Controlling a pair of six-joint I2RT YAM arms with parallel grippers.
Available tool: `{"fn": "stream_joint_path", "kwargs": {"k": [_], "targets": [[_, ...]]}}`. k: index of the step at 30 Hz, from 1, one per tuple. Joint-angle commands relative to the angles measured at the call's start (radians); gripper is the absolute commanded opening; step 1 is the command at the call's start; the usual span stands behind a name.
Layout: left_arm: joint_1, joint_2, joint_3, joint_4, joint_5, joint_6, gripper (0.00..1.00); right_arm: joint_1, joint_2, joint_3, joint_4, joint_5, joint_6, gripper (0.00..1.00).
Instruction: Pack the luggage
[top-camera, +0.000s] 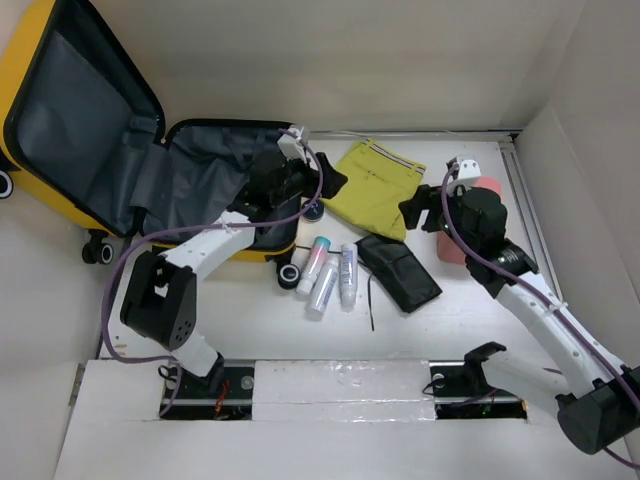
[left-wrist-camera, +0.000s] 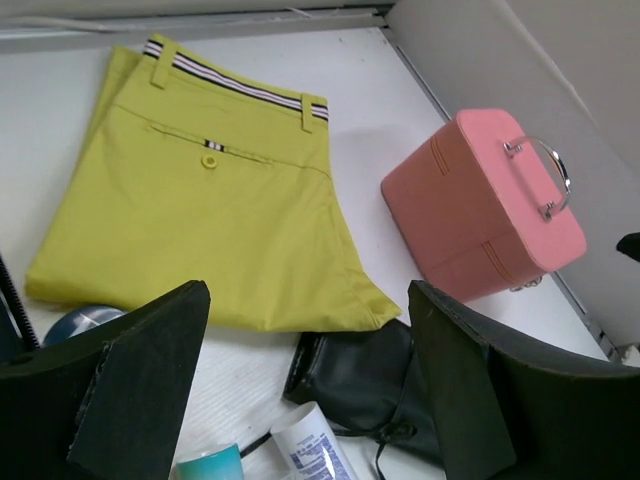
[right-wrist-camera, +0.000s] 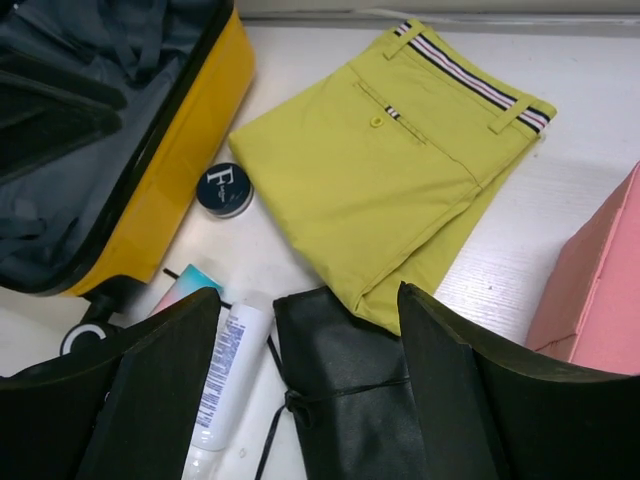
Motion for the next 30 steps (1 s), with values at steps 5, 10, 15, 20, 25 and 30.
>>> {"fn": "stream_joint_path", "kwargs": {"k": [5,10,15,20,25,30], "targets": [[-0.019,0.039,0.063,0.071,0.085,-0.066,0.73,-0.003,-0.069,0.004,0.0,0.054,0.003,0.78],[-0.102,0.097,0.092,-0.064,-0.118,-0.124,0.61,-0.003,-0.089,0.004,0.0,0.086,0.014,0.68],[-0.15,0.171,0.142,-0.127,-0.316,-0.262,0.63,-0.003,-0.089,-0.005,-0.009,0.086,0.032,0.26],[-0.186,0.301,0.241,-0.266,-0.451,-0.331,0.69,-0.003,-0.099,-0.04,-0.009,0.065,0.043,0.5],[-0.186,0.416,0.36,-0.374,-0.511,-0.42,0.69,0.006,-0.099,-0.059,0.021,-0.006,0.052,0.62],[-0.186,0.489,0.405,-0.461,-0.523,-0.564,0.66,0.044,-0.117,-0.08,0.031,-0.027,0.052,0.62]]}}
